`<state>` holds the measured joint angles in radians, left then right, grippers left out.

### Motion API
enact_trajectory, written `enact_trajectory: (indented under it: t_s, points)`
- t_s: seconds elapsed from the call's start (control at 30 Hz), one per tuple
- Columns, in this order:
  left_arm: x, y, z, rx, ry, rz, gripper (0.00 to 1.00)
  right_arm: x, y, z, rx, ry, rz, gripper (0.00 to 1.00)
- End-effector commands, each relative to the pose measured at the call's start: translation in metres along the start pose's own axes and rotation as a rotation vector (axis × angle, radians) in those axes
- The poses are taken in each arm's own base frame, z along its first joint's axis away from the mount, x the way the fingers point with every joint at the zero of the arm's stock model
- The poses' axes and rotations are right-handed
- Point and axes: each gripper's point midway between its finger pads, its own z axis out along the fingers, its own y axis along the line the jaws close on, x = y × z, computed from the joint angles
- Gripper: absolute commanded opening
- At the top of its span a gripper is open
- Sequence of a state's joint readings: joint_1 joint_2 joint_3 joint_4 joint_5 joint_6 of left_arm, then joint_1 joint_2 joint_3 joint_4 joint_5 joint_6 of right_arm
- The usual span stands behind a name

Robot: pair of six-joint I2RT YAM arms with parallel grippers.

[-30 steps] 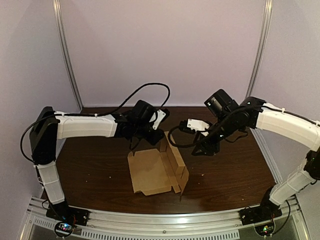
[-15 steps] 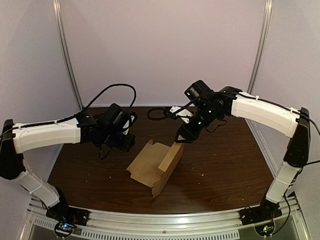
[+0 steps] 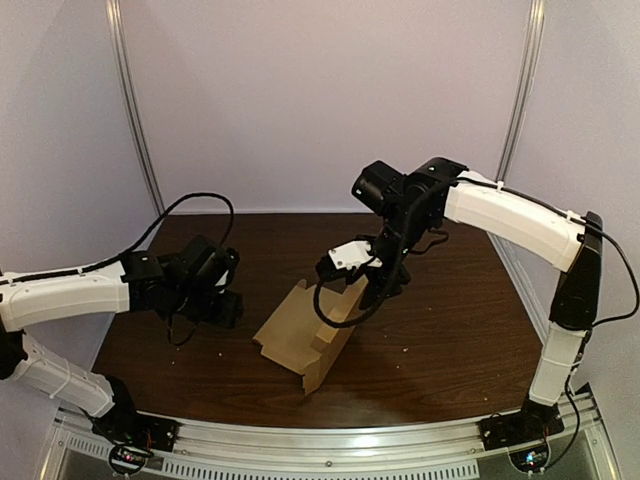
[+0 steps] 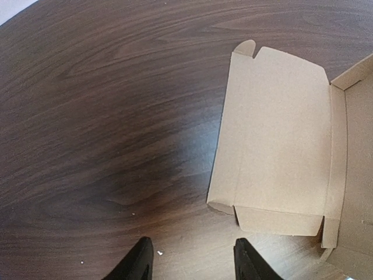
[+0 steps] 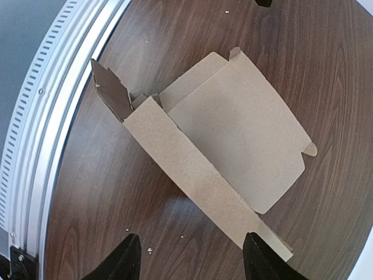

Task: Fold the paper box

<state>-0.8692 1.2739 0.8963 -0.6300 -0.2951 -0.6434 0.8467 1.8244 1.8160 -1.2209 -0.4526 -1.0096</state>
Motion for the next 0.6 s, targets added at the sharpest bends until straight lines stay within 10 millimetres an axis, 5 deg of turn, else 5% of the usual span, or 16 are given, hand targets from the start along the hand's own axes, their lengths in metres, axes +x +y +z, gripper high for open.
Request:
enact_trajectory:
  t_s: [0.0,0.33,0.57]
  points:
    - [0.007,0.01,-0.003,-0.003,-0.006,-0.041,0.5,0.0,0.004,0.006,-0.074,0.013,-0.102,0.61]
    - [0.015,0.012,-0.007,0.043,-0.022,-0.074,0.51,0.011,-0.019,0.042,-0.118,0.064,-0.068,0.61]
    - [0.017,0.011,-0.004,0.051,-0.026,-0.075,0.5,0.024,0.002,0.034,-0.108,0.09,-0.021,0.54]
